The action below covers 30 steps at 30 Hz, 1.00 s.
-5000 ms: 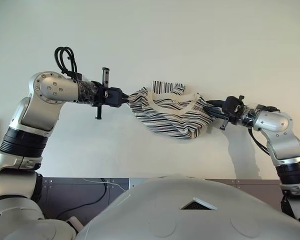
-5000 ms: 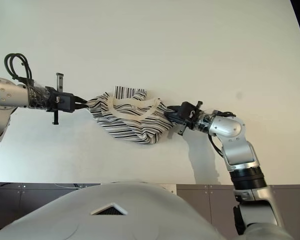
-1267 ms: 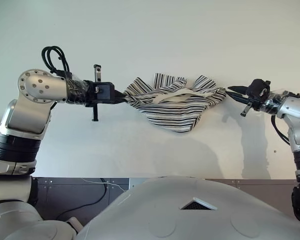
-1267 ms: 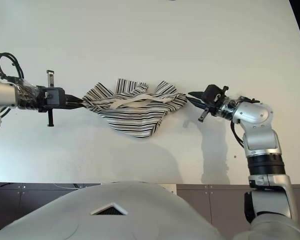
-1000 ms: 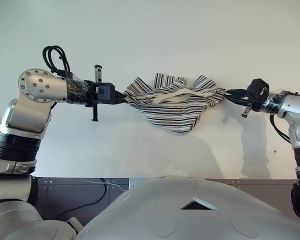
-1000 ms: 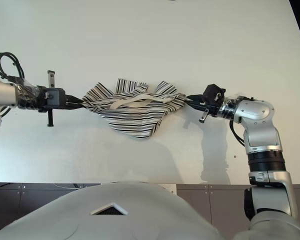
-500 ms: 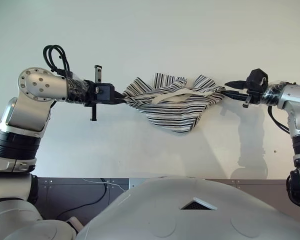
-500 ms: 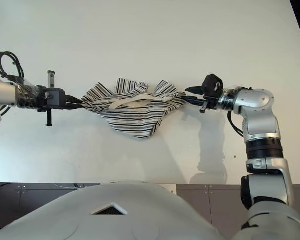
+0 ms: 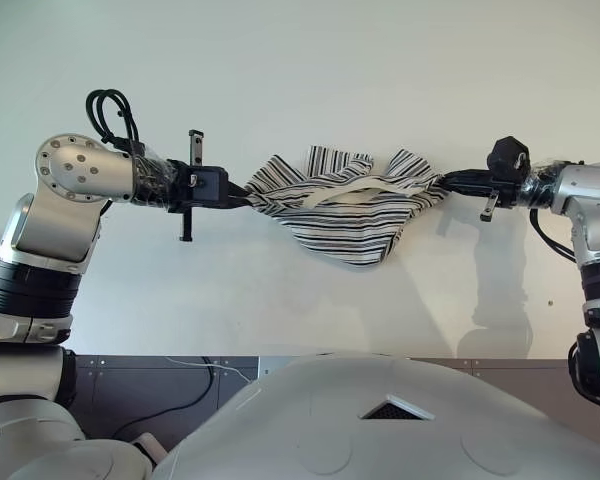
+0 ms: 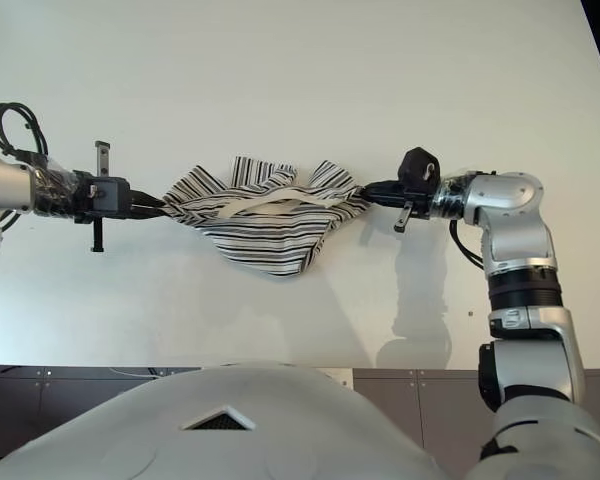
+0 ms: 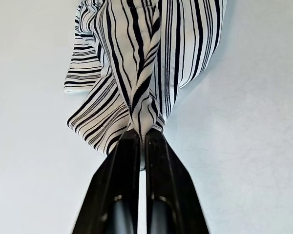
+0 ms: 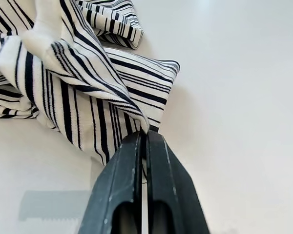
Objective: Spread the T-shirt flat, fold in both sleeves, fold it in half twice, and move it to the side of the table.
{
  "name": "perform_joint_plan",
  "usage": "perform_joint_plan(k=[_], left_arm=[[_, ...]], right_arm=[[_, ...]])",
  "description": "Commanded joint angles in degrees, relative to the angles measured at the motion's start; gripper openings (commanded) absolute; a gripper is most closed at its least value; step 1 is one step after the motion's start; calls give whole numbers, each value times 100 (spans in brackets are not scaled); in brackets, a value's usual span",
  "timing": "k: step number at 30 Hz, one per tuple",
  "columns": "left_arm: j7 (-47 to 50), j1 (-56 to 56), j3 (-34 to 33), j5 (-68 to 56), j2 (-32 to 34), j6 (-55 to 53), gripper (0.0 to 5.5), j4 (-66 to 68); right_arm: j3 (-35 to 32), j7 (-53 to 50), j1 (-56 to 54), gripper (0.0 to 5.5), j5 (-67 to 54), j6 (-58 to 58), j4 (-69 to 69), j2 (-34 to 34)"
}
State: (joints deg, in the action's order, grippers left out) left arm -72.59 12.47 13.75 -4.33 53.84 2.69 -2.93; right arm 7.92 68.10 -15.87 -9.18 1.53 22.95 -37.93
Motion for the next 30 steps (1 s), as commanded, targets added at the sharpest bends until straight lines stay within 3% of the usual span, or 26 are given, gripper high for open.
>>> perform_joint_plan(k=[1, 8, 15, 19, 24, 30], left_arm=[[-68, 138, 31, 62, -37, 19, 10, 49], [404, 435, -207, -56, -456, -225, 10, 264], [1408, 753, -1082, -861, -1224, -857, 10, -106], [2162, 1115, -1665, -1242, -1573, -1110, 10, -419], [3401, 1640, -2442, -1153, -1849, -782, 10, -752], [3486, 2154, -3219, -1900, -1200, -1256, 10, -1638]], right_arm=[[-49, -26, 61, 14, -54, 69, -176, 44], [-481, -745, 512, 14, -23, -156, -1087, -28], [-1707, -2117, 833, 14, -266, -5, -3139, 11], [-2138, -2905, 315, 14, -267, 225, -3888, 14], [-2179, -3804, -806, 14, 368, 167, -4154, -103], [-2535, -3939, -2151, 14, -196, 646, -4610, -458]])
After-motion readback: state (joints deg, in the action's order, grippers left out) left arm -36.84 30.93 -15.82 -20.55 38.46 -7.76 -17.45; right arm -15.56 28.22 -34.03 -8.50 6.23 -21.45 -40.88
